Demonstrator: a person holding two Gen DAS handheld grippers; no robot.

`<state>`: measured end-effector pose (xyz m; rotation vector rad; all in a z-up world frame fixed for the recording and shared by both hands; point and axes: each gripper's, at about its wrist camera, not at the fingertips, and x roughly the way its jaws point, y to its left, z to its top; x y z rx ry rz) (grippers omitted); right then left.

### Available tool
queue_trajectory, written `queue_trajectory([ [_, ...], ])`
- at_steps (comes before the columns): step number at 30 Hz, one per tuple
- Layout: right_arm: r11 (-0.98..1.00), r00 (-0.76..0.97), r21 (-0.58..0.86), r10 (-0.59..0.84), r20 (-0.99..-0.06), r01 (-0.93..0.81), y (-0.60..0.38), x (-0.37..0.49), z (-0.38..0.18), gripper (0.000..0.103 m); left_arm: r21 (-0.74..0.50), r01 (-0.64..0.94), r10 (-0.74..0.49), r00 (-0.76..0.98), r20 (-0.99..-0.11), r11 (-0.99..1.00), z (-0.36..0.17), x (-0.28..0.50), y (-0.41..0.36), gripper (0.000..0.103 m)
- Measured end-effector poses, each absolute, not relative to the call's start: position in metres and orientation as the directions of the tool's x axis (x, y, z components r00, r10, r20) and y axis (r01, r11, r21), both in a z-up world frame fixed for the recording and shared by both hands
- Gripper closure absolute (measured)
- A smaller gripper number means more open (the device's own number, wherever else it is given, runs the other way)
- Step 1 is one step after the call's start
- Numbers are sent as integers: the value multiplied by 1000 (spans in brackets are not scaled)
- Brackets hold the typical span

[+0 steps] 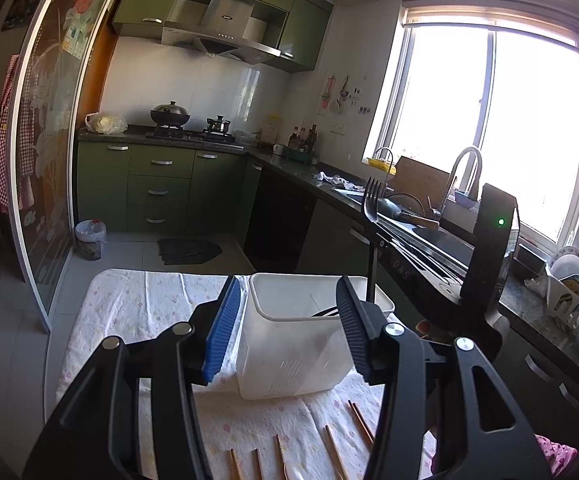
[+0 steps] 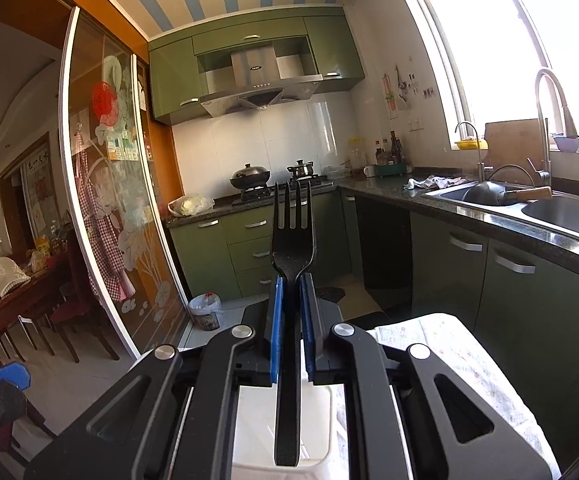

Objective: Organize utensils
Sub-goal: 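Carry the forks to the white caddy and release them while both tools open, then move the left tool back over the clear plastic spoon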

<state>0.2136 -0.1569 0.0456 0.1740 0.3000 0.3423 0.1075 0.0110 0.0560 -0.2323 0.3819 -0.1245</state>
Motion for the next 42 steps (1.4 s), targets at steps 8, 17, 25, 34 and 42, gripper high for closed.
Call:
queue_trajectory([
  [8,930,899,206,351,-262,-304,-169,172,25,79,-212,79,-172,867,-468,974,41,108,-5,53],
  [17,889,836,350,418,-356,-295,-238,102,11,75,-242,57,-233,544,-806,969,-31,123,-21,54],
  [25,841,773,494,458,-438,-218,-301,59,-30,71,-299,10,-284,346,-894,954,-81,128,-28,59],
  [34,815,769,542,477,-425,-206,-314,55,-28,66,-303,19,-296,287,-911,953,-84,127,-48,59],
  [42,816,767,528,489,-416,-234,-297,57,-14,66,-337,38,-334,276,-901,941,-86,130,-55,59],
])
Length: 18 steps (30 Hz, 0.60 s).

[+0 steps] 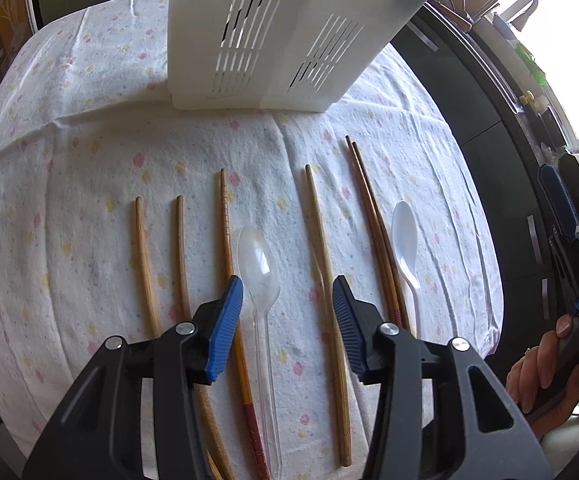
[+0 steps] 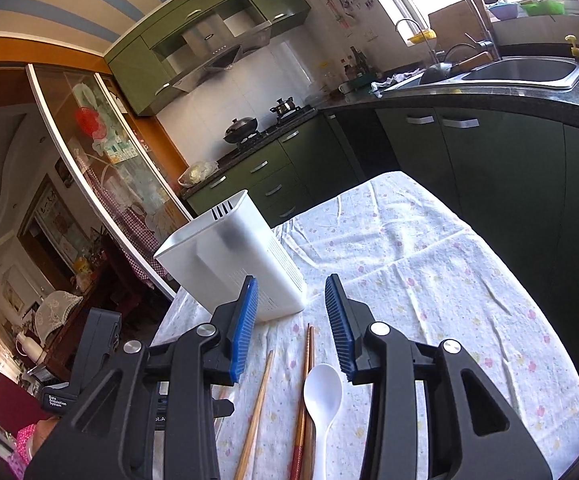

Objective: Organize utensils
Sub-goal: 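Move the left tool back over the clear plastic spoon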

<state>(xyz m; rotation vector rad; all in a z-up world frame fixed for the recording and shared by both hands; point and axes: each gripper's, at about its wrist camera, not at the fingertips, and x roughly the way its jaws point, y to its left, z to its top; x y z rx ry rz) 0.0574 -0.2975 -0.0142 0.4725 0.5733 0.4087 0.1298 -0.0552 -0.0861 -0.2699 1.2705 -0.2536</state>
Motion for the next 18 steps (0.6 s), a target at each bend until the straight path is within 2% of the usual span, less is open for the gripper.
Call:
queue_trajectory([
  [6,813,761,529,498,-416,-243,-292,59,-10,63,-351,67,-356,265,-896,934,-86,133,-69,59],
  [18,804,746,545,510,-428,-237,-297,64,-14,63,-395,50,-396,203,-895,918,-102,144,-78,59],
])
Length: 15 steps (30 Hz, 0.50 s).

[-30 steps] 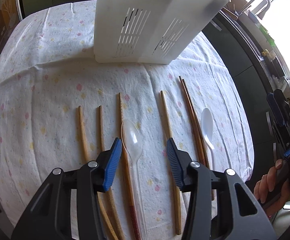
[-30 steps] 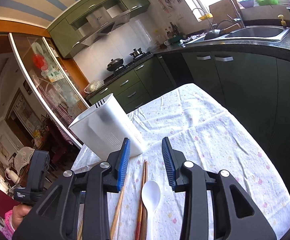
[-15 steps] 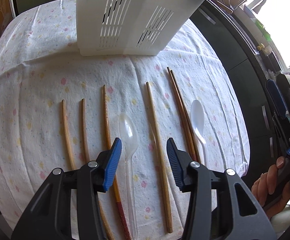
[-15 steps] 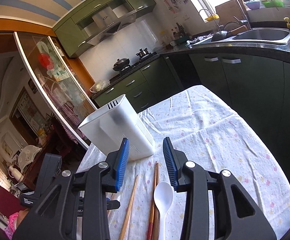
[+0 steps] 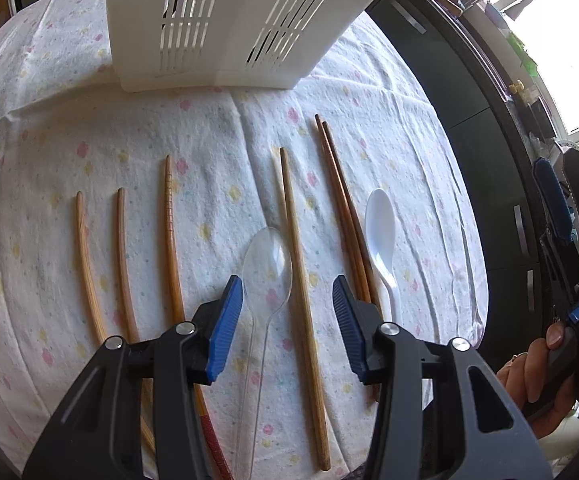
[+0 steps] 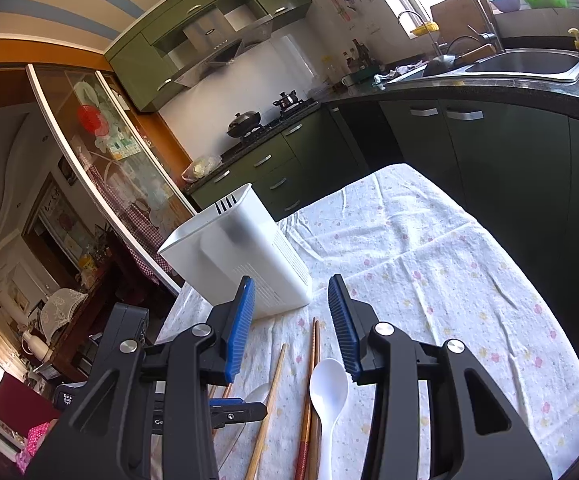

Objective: Organize utensils
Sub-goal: 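Move the left tool back over the clear plastic spoon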

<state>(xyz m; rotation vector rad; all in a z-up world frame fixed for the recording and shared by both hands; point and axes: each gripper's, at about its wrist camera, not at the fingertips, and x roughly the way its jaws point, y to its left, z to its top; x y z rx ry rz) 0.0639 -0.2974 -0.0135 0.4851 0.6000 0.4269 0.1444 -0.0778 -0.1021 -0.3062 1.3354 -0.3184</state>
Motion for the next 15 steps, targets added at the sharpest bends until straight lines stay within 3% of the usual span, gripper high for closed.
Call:
queue_trajectory([
  [7,800,745,549,515,-424,-240,-299,64,-14,63,-302,103,-318,214,-924,948,-99,136,-83,59],
  [10,800,742,548,518,-424,-245,-297,63,-12,63,-301,112,-318,200,-927,947,-102,137,-84,82],
  [15,799,744,547,519,-421,-248,-298,62,-11,58,-289,125,-310,199,-930,949,-102,137,-83,82],
])
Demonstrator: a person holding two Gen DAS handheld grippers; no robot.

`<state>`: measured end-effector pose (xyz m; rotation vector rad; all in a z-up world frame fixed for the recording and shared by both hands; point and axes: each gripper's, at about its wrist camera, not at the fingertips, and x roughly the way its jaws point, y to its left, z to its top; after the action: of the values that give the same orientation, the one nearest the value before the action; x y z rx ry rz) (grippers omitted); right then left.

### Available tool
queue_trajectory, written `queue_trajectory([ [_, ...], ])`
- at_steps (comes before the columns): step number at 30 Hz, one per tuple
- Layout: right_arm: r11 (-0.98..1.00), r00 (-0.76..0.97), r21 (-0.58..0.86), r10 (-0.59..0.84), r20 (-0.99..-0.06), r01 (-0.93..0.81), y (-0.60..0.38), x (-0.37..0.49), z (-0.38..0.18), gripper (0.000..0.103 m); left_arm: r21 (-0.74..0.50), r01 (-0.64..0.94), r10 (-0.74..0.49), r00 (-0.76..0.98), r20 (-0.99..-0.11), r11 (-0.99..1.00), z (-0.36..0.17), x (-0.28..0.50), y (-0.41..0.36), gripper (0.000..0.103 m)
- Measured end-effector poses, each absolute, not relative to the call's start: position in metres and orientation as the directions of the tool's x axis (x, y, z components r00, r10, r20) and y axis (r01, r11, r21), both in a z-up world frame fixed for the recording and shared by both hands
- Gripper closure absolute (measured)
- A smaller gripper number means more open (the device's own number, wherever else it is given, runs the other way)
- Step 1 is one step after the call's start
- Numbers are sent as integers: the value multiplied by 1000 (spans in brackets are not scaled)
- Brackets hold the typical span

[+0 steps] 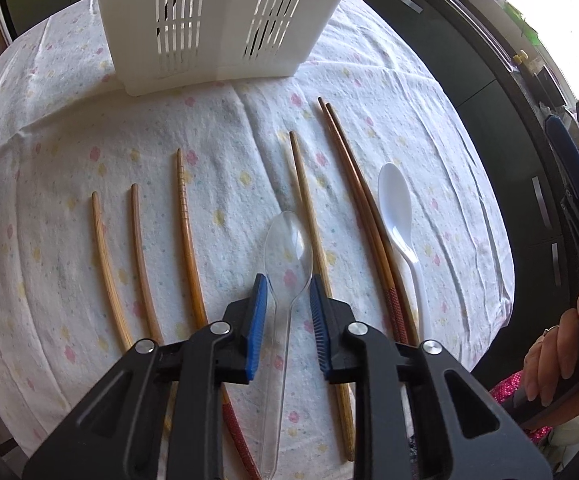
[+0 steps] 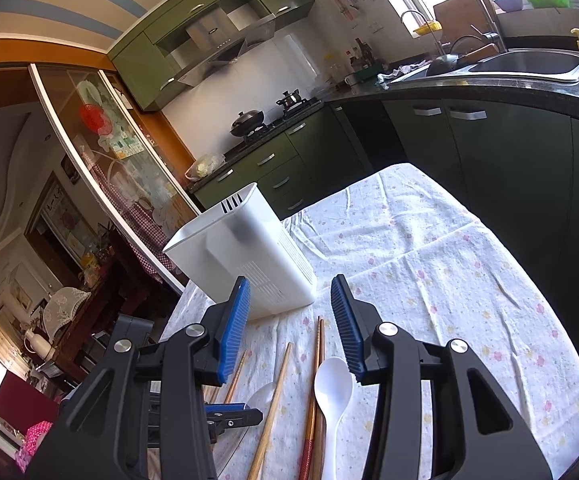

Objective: Organize utensils
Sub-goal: 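Move the left tool back over the clear plastic spoon, then grasp the clear spoon with the left tool while the right tool grasps the white spoon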

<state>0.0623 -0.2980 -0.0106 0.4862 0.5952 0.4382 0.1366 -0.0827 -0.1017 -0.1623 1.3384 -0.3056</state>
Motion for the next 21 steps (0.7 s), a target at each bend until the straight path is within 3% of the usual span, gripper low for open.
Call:
queue_trajectory([
  [15,794,741,554,524,-420,-248,-299,64,-9,58,-100,252,-157,217,-963,962,-100,124,-116,78],
  [18,796,743,552,522,-420,-247,-300,64,-8,58,-45,269,-112,241,-964,962,-101,122,-123,92],
  [21,797,743,553,518,-422,-242,-303,64,-8,58,-38,276,-111,251,-962,960,-101,121,-123,92],
])
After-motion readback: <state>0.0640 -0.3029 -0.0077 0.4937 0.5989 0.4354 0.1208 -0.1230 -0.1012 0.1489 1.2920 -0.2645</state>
